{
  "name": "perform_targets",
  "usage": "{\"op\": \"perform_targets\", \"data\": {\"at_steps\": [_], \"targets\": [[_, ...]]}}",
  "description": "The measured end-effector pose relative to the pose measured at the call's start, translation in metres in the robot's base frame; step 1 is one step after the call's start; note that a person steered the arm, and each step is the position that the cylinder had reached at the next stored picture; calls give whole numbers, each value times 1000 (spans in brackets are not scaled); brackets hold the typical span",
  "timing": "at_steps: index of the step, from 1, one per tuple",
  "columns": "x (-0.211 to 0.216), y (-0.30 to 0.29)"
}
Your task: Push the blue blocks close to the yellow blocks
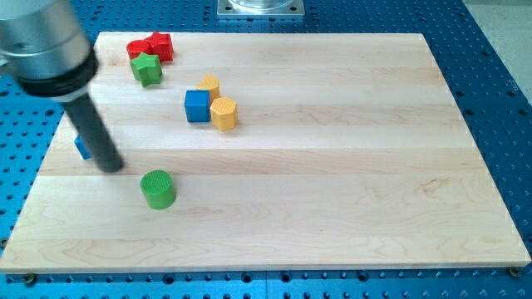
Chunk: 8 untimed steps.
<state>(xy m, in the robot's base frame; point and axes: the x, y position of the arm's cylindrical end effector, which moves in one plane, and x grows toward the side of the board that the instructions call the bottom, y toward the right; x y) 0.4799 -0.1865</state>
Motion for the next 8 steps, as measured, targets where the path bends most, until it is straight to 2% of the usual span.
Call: {"op": "perform_targets", "data": {"at_steps": [1,2,3,5,6,7,8], "targets": [[5,3],[30,-13],[10,-53],[-59,-42],[-80,-41],[-72,-61],[-90,-63]]}}
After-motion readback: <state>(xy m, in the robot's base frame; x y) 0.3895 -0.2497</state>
